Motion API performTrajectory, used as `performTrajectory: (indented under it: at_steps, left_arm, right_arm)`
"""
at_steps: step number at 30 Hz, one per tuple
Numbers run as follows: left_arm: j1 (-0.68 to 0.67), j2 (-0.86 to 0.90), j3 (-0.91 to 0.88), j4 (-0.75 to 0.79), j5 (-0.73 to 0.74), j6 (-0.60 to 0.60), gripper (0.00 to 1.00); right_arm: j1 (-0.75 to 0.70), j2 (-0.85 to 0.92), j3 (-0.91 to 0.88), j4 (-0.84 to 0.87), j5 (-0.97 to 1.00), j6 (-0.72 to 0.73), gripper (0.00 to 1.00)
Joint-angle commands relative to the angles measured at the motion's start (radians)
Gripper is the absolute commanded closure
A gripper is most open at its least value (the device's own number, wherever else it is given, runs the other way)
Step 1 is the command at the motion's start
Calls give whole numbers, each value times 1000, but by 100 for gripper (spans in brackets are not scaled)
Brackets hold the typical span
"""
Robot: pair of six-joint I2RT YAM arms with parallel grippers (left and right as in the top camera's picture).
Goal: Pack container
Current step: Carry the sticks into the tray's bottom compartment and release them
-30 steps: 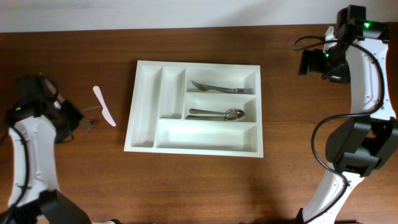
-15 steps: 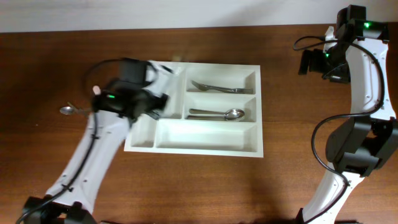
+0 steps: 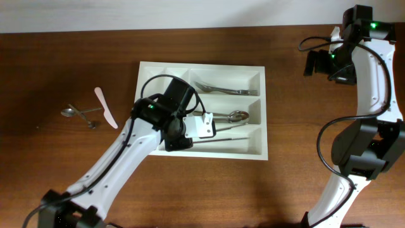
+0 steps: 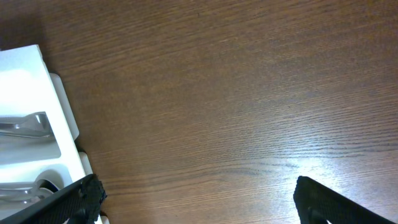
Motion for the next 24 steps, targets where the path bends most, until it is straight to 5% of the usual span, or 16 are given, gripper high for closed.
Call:
performTrajectory:
  at_steps: [1,16,18,19,24]
  left_arm:
    - [0,80,7,-5,8,92,98]
    - [-3,249,7,175,-20,113,98]
    - [-5,249,8,193,-48,113,93]
    - [-10,249,8,200,-68,113,78]
    - [-11,249,8,200,-79,112,63]
  right_arm:
    - [3,-15,10,1,2,8,1]
    - [3,-15,10,1,2,8,1]
    - [3,-15,10,1,2,8,1]
    - [3,-15,10,1,2,8,1]
    - [3,-15,10,1,2,7,1]
